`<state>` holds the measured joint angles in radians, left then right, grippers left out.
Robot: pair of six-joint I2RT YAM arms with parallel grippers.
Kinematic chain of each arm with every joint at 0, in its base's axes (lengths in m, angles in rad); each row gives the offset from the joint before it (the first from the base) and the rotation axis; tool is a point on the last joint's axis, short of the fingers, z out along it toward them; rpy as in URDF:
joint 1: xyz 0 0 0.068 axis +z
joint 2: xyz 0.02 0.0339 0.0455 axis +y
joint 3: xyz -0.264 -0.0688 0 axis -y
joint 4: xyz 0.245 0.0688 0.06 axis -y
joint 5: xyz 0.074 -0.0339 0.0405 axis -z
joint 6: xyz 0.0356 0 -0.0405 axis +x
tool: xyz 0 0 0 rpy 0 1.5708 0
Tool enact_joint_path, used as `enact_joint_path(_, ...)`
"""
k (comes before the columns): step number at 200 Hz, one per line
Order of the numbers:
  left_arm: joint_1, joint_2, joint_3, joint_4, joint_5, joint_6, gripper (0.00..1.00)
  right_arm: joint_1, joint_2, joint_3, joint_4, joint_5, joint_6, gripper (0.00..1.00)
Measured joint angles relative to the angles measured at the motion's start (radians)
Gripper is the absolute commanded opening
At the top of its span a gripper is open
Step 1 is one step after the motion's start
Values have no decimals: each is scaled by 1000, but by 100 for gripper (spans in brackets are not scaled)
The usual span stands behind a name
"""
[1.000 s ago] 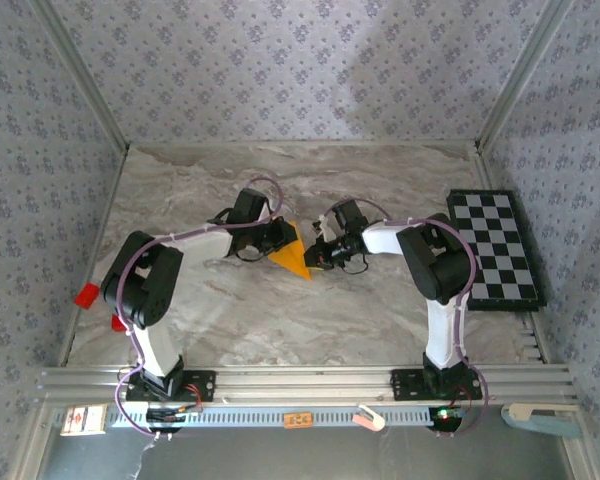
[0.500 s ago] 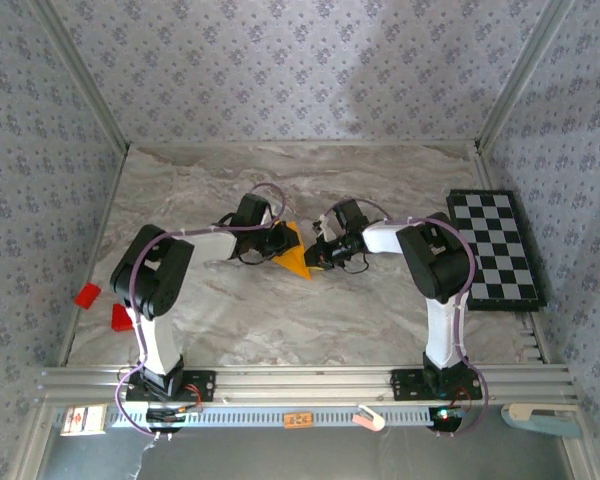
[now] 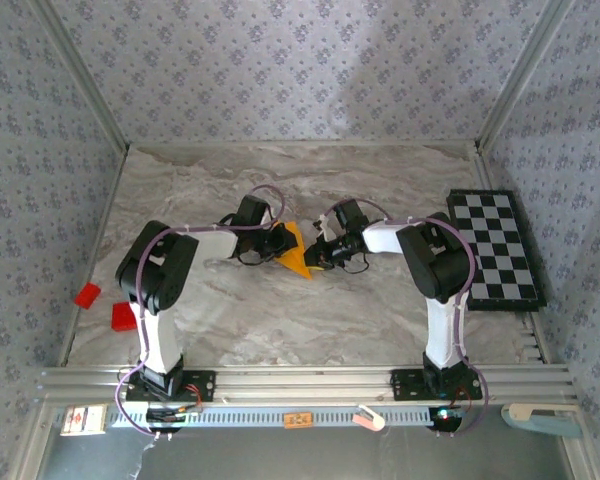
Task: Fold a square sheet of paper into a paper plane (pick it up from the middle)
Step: Fourth fold the wing at the center of the table.
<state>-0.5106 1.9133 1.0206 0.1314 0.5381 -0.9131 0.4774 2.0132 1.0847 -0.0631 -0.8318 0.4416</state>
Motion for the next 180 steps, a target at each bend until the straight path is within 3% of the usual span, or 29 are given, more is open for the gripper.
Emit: enact_joint_path(180, 0, 6, 2, 0, 0, 0, 12, 3, -16, 0, -35, -10, 16, 21)
